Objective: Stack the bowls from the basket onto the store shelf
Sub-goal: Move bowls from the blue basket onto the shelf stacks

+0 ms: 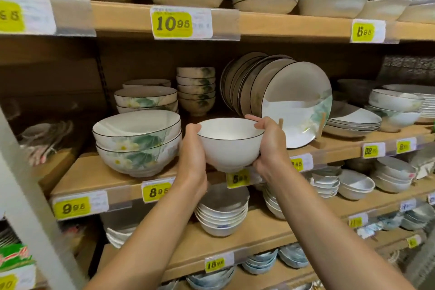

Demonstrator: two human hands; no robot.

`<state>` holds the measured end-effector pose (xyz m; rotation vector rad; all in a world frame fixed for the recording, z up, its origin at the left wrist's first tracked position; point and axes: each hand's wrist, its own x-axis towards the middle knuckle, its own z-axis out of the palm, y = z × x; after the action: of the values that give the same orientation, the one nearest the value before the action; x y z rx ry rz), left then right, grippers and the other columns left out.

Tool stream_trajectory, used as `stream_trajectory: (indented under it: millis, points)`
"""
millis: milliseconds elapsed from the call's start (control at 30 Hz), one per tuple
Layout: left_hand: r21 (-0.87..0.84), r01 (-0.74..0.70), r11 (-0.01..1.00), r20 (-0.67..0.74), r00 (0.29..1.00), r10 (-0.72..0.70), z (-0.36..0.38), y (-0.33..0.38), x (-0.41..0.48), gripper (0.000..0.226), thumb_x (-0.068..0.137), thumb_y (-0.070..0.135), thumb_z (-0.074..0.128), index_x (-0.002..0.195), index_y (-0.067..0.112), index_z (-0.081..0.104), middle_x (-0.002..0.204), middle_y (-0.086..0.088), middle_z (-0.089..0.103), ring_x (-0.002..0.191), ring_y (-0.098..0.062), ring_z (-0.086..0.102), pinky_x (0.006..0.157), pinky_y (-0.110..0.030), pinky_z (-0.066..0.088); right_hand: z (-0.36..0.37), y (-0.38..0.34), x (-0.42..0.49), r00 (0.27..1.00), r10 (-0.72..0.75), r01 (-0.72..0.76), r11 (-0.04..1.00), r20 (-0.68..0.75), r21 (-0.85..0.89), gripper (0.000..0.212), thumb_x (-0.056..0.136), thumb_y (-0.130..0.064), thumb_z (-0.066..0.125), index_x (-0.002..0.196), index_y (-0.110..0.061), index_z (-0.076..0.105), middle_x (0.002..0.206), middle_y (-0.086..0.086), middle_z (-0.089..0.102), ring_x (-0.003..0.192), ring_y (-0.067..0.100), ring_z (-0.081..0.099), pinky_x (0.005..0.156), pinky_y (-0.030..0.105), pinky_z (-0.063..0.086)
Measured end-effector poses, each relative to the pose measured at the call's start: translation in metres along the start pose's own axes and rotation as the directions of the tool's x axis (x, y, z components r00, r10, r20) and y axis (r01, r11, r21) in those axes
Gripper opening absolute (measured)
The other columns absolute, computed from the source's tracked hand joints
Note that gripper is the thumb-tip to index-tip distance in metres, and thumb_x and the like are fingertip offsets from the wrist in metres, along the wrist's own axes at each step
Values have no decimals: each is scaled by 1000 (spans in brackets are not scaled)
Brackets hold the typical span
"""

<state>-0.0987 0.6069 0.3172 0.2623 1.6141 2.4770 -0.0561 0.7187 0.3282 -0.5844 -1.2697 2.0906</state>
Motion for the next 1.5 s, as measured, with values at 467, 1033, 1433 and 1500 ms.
stream_trajectory:
  millis: [467,1033,1433,1500]
  points:
    - [66,-82,994,-1,997,82,6,-29,-19,58,81,36,52,138,24,46,129,9,61,114,1,57,93,-23,43,22,27,40,995,-96,96,995,-1,-23,47,64,-27,42,103,-31,67,116,3,65,111,26,59,100,50,48]
    - [-71,-164,984,-77,984,158,10,-40,-20,47,94,23,42,140,32,45,135,17,55,124,5,50,109,-25,35,-7,35,45,957,-66,87,994,283,-61,28,98,-48,39,107,-37,63,115,-14,67,114,7,58,103,32,45]
    - [-134,0,991,-46,999,-6,6,-19,8,34,98,26,40,120,17,63,114,6,71,113,-8,62,108,-35,42,-17,45,31,935,-204,228,972,291,-50,36,89,-52,39,117,-42,59,126,-22,61,119,-6,54,108,28,38]
    - [-127,10,992,-31,999,-14,5,-18,8,33,98,27,41,119,18,64,113,6,72,113,-8,63,109,-35,41,-17,47,29,938,-207,232,971,276,-57,42,93,-50,38,130,-38,53,133,-18,57,123,-3,51,113,32,34]
